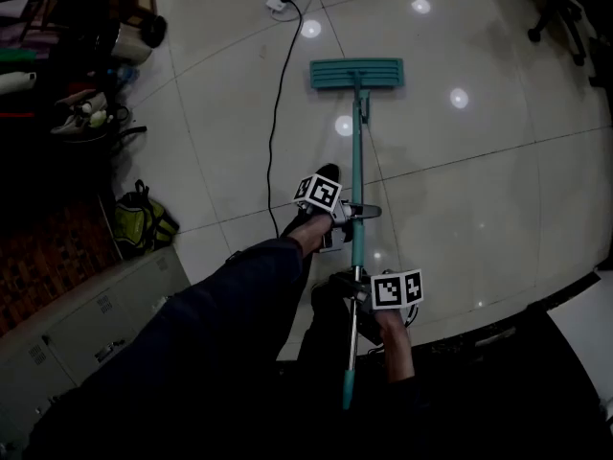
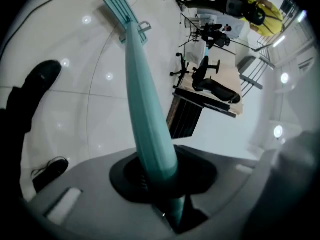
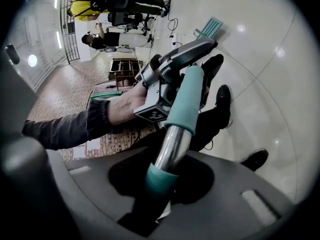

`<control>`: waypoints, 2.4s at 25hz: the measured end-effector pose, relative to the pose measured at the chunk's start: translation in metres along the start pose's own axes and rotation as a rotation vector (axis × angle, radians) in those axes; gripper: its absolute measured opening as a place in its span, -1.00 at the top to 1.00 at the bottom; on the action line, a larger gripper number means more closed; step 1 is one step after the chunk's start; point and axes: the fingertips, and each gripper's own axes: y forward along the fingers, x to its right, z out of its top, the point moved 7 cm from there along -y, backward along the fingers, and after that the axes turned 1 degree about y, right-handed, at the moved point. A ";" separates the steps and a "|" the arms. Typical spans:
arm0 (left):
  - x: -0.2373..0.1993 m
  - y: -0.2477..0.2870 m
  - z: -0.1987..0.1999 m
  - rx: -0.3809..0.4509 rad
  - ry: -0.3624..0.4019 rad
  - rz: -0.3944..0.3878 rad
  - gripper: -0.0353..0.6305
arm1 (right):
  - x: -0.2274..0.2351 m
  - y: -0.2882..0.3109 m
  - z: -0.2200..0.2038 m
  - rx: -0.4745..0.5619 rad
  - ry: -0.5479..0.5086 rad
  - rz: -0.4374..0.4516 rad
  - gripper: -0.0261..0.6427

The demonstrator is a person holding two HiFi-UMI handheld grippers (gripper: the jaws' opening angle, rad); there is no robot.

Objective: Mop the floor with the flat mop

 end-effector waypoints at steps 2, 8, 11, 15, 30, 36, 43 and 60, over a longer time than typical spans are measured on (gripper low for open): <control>-0.016 0.003 -0.044 0.014 -0.032 -0.009 0.53 | 0.007 0.000 -0.043 -0.009 0.014 -0.003 0.62; -0.069 0.012 -0.151 0.012 -0.092 0.012 0.53 | 0.033 0.003 -0.151 -0.026 0.056 0.009 0.61; -0.087 0.020 -0.186 -0.006 -0.099 0.025 0.53 | 0.047 0.003 -0.188 -0.028 0.063 0.014 0.60; -0.106 0.026 -0.214 -0.042 -0.101 0.046 0.53 | 0.062 0.003 -0.219 -0.055 0.053 -0.013 0.60; -0.098 0.022 -0.170 -0.039 -0.110 0.062 0.53 | 0.054 0.011 -0.174 0.000 0.101 0.026 0.60; -0.066 0.016 -0.092 -0.031 -0.109 0.054 0.53 | 0.034 0.011 -0.093 0.023 0.105 0.037 0.60; -0.016 0.003 0.030 -0.076 -0.079 0.039 0.53 | 0.002 0.015 0.032 0.053 0.105 0.021 0.61; 0.043 0.000 0.240 0.016 0.004 -0.006 0.53 | -0.009 0.017 0.243 0.056 0.029 -0.031 0.63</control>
